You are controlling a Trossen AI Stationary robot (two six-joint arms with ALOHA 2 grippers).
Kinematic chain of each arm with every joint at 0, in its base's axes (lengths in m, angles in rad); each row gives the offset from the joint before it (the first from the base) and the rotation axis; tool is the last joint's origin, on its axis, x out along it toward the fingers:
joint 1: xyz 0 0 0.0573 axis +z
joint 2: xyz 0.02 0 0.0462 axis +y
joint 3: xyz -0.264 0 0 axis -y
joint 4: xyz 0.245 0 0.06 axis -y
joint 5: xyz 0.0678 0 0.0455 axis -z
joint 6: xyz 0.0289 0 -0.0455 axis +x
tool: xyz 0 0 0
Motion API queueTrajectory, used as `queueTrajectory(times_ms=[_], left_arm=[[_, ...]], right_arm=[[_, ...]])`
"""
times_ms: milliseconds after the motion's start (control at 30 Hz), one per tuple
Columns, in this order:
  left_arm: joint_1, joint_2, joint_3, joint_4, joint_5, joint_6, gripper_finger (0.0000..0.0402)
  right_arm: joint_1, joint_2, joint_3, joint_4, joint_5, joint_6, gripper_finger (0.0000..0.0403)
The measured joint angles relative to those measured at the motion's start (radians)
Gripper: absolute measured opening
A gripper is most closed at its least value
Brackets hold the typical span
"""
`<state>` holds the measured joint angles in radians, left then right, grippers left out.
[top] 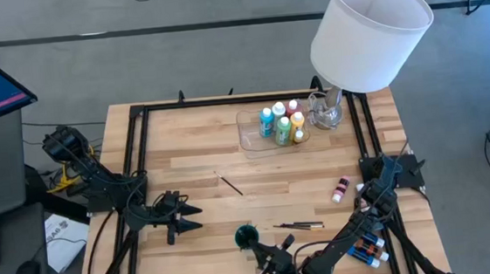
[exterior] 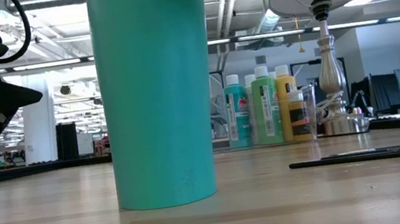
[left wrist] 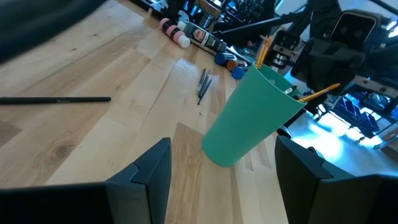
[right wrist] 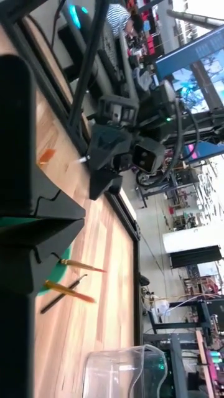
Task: Pick & Place Paint Supplies
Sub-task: Put the silver paintbrush into the green cup
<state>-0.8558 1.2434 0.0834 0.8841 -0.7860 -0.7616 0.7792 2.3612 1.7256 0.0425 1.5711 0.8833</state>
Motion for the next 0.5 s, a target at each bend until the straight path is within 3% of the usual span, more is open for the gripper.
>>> queueTrajectory(times_ms=[200,500], left_arm=[[0.000,0.000,0.000,0.000,0.000,0.000,0.0186],[0.000,0.000,0.000,0.000,-0.002,-0.001,0.0186]], right_arm=[[0.005,-0.041,0.000,0.002,0.000,-0.073,0.0000],[-0.014,-0.189,0.001,0.002,0.000,-0.324,0.0000]])
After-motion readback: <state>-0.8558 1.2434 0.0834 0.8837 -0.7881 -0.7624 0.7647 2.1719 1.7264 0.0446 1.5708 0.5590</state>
